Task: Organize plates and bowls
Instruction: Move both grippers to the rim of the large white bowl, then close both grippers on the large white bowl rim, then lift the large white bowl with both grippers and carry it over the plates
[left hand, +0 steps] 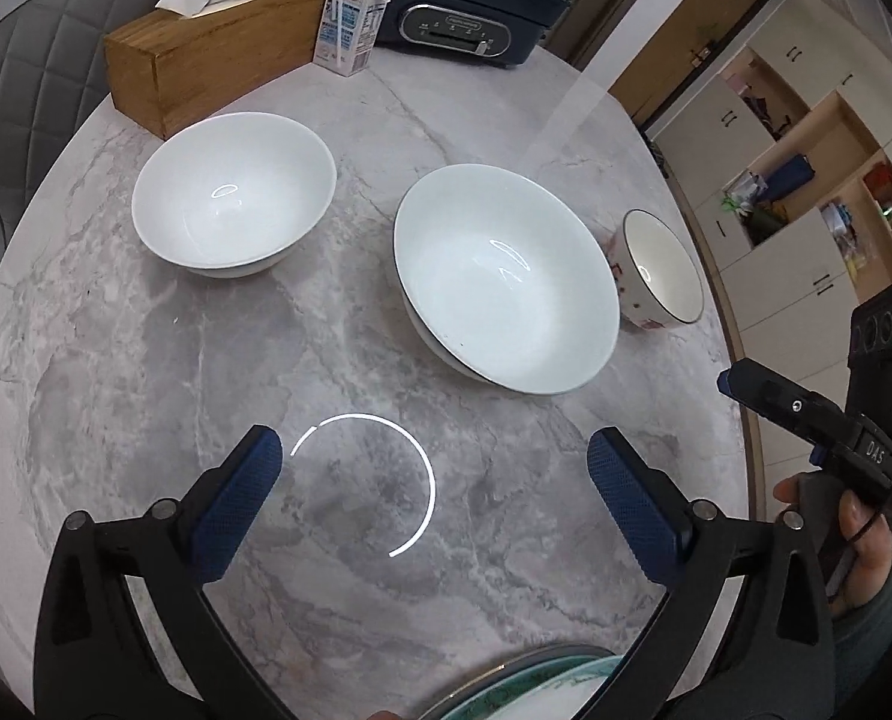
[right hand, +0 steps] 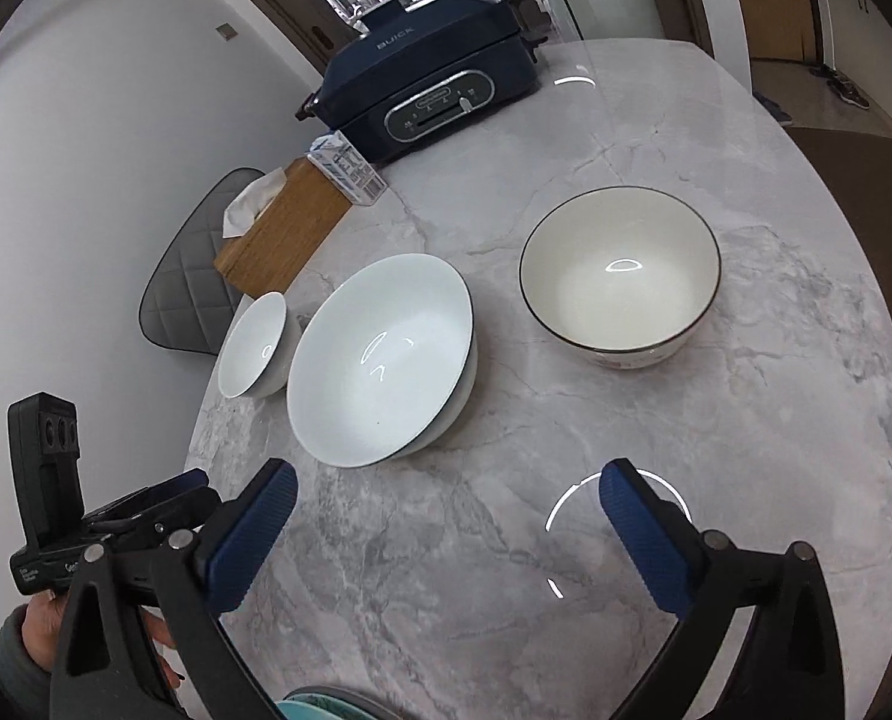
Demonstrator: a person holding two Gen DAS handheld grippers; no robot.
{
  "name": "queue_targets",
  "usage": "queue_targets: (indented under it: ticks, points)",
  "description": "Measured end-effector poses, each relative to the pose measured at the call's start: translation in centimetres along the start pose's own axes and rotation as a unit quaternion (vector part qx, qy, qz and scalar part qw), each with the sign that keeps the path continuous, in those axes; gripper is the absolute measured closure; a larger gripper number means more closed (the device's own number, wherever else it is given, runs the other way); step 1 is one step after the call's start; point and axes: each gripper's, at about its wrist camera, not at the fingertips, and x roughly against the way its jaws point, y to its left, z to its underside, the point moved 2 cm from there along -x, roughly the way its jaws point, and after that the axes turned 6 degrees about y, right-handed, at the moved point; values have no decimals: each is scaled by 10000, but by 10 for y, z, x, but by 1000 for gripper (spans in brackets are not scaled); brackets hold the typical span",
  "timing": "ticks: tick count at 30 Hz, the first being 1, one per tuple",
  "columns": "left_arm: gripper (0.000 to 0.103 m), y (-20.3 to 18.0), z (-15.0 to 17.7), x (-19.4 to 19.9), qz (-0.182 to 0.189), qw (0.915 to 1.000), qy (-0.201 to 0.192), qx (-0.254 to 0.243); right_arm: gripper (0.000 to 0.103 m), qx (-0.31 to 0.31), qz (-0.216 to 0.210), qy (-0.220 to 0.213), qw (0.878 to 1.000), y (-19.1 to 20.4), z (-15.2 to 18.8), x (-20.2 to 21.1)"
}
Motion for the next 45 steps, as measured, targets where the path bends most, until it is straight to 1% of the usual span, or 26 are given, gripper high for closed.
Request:
queue_targets:
  ticks: [2, 4, 5, 6, 8, 9, 11, 13, 15, 18, 19, 21, 23, 25, 26, 27, 28, 30, 31, 32, 33, 35, 36, 45]
  points:
    - [0, 4, -10, -11, -55, 9998, 137, 167, 0, -83, 19, 192, 9998, -2, -9, -18]
    - [0, 3, -21, -22, -138, 9996, 184, 175, 0, -237, -35, 380, 9990, -4, -13, -31]
    - [0, 4, -24, -26, -224, 9994, 195, 177, 3, -314, -178, 397, 9986, -6, -17, -37]
    - [0, 3, -28, -30, -245, 9993, 203, 177, 7, -346, -229, 383, 9984, -7, -19, -40]
    - [1, 4, -36, -39, -275, 9993, 198, 187, 14, -336, -222, 333, 9986, -8, -23, -45]
    - [1, 5, -40, -46, -265, 9990, 259, 255, 18, -337, -175, 326, 9987, -8, -26, -48]
    - [1, 6, -46, -53, -195, 9988, 290, 349, 22, -398, -151, 358, 9985, -12, -32, -54]
    - [1, 5, -52, -60, -229, 9987, 276, 360, 24, -468, -202, 416, 9978, -16, -37, -61]
    - [1, 6, -58, -67, -199, 9985, 277, 428, 31, -489, -193, 449, 9976, -19, -42, -68]
    - [3, 10, -65, -75, -230, 9978, 320, 536, 38, -494, -160, 467, 9976, -20, -45, -76]
    - [6, 9, -67, -77, -229, 9977, 333, 541, 39, -506, -165, 488, 9974, -20, -46, -79]
    - [10, 8, -69, -82, -267, 9977, 380, 502, 42, -518, -171, 528, 9971, -20, -47, -83]
    - [19, 9, -73, -87, -255, 9977, 402, 491, 43, -530, -157, 572, 9968, -20, -48, -88]
    - [46, 9, -75, -92, -244, 9973, 459, 516, 46, -546, -146, 588, 9967, -21, -49, -91]
    - [53, 9, -76, -94, -216, 9973, 468, 524, 51, -535, -132, 594, 9967, -21, -49, -92]
    - [66, 9, -77, -95, -204, 9973, 488, 519, 57, -515, -111, 607, 9968, -21, -49, -93]
    - [73, 8, -79, -97, -210, 9972, 504, 503, 61, -498, -100, 626, 9967, -20, -50, -95]
    - [74, 9, -80, -101, -215, 9972, 499, 506, 81, -452, -69, 674, 9967, -20, -49, -98]
    - [78, 9, -80, -101, -202, 9972, 495, 525, 83, -440, -59, 688, 9966, -20, -49, -99]
    - [81, 10, -81, -102, -193, 9970, 509, 546, 84, -443, -93, 695, 9966, -19, -50, -100]
    - [87, 10, -81, -102, -179, 9971, 492, 557, 85, -429, -67, 687, 9967, -18, -50, -100]
    - [88, 9, -78, -99, -195, 9973, 480, 529, 85, -399, -31, 680, 9969, -17, -51, -101]
    - [92, 8, -79, -99, -225, 9973, 477, 504, 86, -392, -18, 679, 9969, -17, -51, -101]
    - [92, 3, -76, -87, -238, 9980, 425, 400, 88, -357, 101, 647, 9972, -17, -46, -98]
